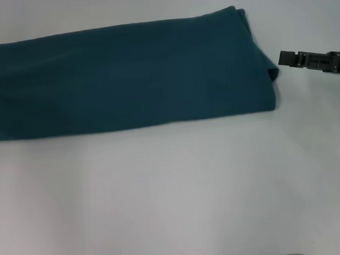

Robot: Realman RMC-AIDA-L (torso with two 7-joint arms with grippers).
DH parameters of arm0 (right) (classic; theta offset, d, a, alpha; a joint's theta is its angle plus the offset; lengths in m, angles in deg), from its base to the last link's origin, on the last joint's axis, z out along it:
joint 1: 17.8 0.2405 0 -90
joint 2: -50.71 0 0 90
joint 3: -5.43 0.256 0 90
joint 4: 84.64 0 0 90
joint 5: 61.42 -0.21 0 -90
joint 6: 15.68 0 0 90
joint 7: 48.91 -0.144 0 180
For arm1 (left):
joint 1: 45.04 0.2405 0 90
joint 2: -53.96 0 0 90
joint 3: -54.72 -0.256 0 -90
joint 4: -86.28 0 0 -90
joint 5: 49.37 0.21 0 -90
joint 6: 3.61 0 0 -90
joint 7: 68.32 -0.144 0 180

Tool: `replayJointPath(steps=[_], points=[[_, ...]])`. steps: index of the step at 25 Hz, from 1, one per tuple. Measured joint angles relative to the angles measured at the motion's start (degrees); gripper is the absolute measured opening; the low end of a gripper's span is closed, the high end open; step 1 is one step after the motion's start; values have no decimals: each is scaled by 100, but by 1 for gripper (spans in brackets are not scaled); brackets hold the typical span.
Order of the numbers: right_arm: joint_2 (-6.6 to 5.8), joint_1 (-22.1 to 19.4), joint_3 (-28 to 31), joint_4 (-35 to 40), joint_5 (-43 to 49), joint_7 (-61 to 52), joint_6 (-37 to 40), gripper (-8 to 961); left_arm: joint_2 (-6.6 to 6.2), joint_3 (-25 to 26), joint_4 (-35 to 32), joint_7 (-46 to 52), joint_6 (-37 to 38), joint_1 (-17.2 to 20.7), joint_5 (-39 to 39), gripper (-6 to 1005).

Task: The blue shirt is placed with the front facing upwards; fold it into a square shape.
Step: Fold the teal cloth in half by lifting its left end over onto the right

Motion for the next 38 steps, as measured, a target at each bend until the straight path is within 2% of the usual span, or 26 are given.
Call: replayJointPath(steps=[5,13,27,32,38], points=[[-14,-21,-2,-3,0,0,10,868,-90,62,-12,21,-55,-30,42,16],[-49,-31,29,-3,126,0,20,868,-128,66,28,165,-118,-92,259,16],[-37,3,-6,-12,149,-7,8,868,-127,66,31,176,-89,-98,316,15],[-38,3,-7,-13,149,-14,0,868,-137,103,71,370,-160,-96,562,15],[-34,10,-8,-12,149,-19,-8,868,-98,136,181,456,-194,-72,615,15]])
